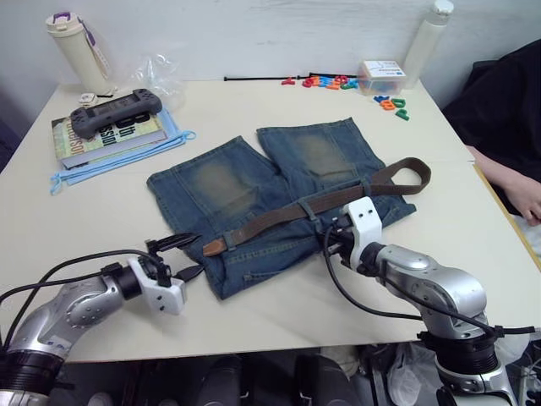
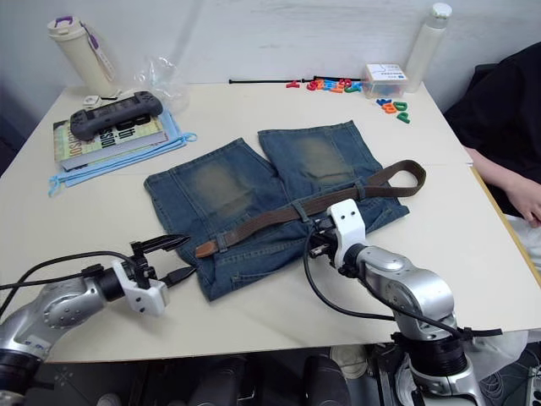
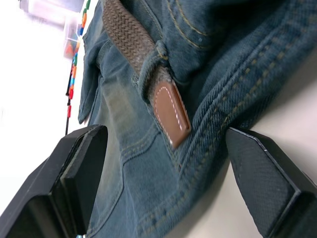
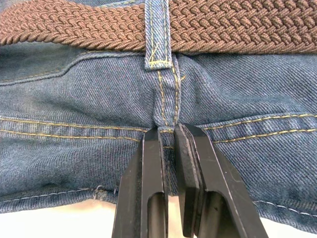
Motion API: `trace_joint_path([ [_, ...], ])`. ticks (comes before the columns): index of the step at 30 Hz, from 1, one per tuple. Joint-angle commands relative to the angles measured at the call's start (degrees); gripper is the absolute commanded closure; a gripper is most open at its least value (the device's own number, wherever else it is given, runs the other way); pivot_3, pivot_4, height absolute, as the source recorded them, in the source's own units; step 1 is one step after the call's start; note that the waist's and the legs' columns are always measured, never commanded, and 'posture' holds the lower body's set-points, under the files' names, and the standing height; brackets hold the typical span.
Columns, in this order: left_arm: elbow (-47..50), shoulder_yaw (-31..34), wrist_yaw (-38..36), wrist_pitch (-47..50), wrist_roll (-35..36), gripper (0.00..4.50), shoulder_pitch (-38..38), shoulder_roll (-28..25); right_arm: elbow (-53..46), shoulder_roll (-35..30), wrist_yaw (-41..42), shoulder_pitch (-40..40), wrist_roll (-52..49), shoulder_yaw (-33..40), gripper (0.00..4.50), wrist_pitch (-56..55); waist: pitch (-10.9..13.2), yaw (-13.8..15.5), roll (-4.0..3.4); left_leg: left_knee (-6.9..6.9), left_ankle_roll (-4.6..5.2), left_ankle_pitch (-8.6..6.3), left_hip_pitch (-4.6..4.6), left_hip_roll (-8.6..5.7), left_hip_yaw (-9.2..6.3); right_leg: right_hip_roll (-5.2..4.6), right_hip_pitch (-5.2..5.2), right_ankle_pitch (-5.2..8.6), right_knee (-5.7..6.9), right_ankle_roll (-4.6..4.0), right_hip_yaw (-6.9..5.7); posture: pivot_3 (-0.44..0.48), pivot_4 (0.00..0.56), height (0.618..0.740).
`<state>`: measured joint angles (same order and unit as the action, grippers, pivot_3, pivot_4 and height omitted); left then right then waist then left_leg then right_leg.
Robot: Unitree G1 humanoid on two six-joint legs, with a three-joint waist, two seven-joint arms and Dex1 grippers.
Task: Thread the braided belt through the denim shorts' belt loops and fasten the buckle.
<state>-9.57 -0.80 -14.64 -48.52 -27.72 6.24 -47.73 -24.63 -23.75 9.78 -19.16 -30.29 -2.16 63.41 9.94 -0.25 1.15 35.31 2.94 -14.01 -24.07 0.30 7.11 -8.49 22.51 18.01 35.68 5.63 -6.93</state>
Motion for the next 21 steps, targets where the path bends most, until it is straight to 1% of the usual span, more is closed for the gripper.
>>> trace_joint_path([
  [1,-0.03,-1.75,-0.17,1.47,-0.72,0.41,1.12,1.39,2.58,-0.20,-2.68,1.78,3.34,0.83,4.50,2.77,-0.01,0.08,-0.02,0.00,0.00,0.00,0.00,0.00,0.00,0.00,-0.01,0.00,-0.01,0.00,0.00,0.000,0.150,0.718],
  [7,-0.77,-3.04,-0.60,3.20,-0.97,0.41,2.06,2.29,1.94,0.08,-2.98,1.96,3.32,1.21,4.50,3.22,-0.05,0.25,-0.05,0.00,0.00,0.00,0.01,0.00,0.00,-0.01,-0.04,-0.02,-0.02,0.01,-0.01,0.000,0.150,0.718],
  [10,-1.47,-3.88,-0.55,3.53,-1.00,1.11,2.82,2.60,1.67,0.26,-3.05,2.11,3.42,1.36,4.50,3.41,-0.06,0.24,-0.09,0.00,0.00,0.00,0.01,-0.01,0.00,-0.01,-0.04,-0.02,-0.04,0.01,-0.01,0.000,0.150,0.718],
  [11,-1.51,-4.13,-0.58,3.73,-1.02,1.62,3.09,2.75,1.64,0.32,-3.09,2.13,3.46,1.36,4.50,3.44,-0.06,0.25,-0.09,0.00,0.00,0.00,0.01,0.00,0.00,-0.01,-0.03,-0.02,-0.04,0.01,-0.01,0.000,0.150,0.718],
  [12,-1.52,-4.29,-0.57,3.87,-1.06,1.95,3.26,2.84,1.62,0.37,-3.11,2.14,3.50,1.35,4.50,3.45,-0.06,0.26,-0.09,0.00,0.00,0.00,0.00,0.00,0.00,-0.01,-0.03,-0.02,-0.04,0.01,-0.02,0.000,0.150,0.718],
  [14,-1.61,-4.68,-0.56,4.15,-1.08,2.96,3.59,3.03,1.46,0.49,-3.17,2.18,3.53,1.43,4.50,3.55,-0.07,0.31,-0.09,0.00,0.00,0.00,0.00,0.00,0.00,-0.01,-0.03,-0.02,-0.04,0.02,-0.02,0.000,0.150,0.718],
  [16,-1.56,-4.93,-0.59,4.27,-1.01,3.73,3.65,3.10,1.26,0.63,-3.18,2.25,3.58,1.50,4.50,3.67,-0.19,0.36,-0.27,0.00,0.01,0.00,0.01,-0.01,0.00,-0.03,-0.05,-0.03,-0.06,0.02,-0.04,0.000,0.150,0.718],
  [17,-1.49,-4.97,-0.60,4.27,-0.97,4.22,3.59,3.08,1.12,0.71,-3.18,2.32,3.61,1.51,4.50,3.74,-0.24,0.35,-0.39,0.00,0.01,0.00,0.01,-0.01,0.00,-0.03,-0.06,-0.03,-0.07,0.04,-0.03,0.000,0.150,0.718],
  [18,-1.34,-4.85,-0.56,4.20,-0.93,4.37,3.39,2.91,1.02,0.80,-3.17,2.36,3.64,1.50,4.50,3.81,-0.24,0.35,-0.42,0.00,0.01,0.00,0.01,-0.01,0.00,-0.03,-0.06,-0.04,-0.08,0.04,-0.03,0.000,0.150,0.718],
  [21,-0.07,-3.45,-0.13,4.03,-0.61,4.37,2.04,1.87,0.83,1.04,-3.12,2.43,3.80,1.58,4.50,4.02,-0.24,0.31,-0.44,0.00,0.02,0.00,0.01,0.00,0.00,-0.02,-0.05,-0.04,-0.07,0.04,-0.04,0.000,0.150,0.718],
])
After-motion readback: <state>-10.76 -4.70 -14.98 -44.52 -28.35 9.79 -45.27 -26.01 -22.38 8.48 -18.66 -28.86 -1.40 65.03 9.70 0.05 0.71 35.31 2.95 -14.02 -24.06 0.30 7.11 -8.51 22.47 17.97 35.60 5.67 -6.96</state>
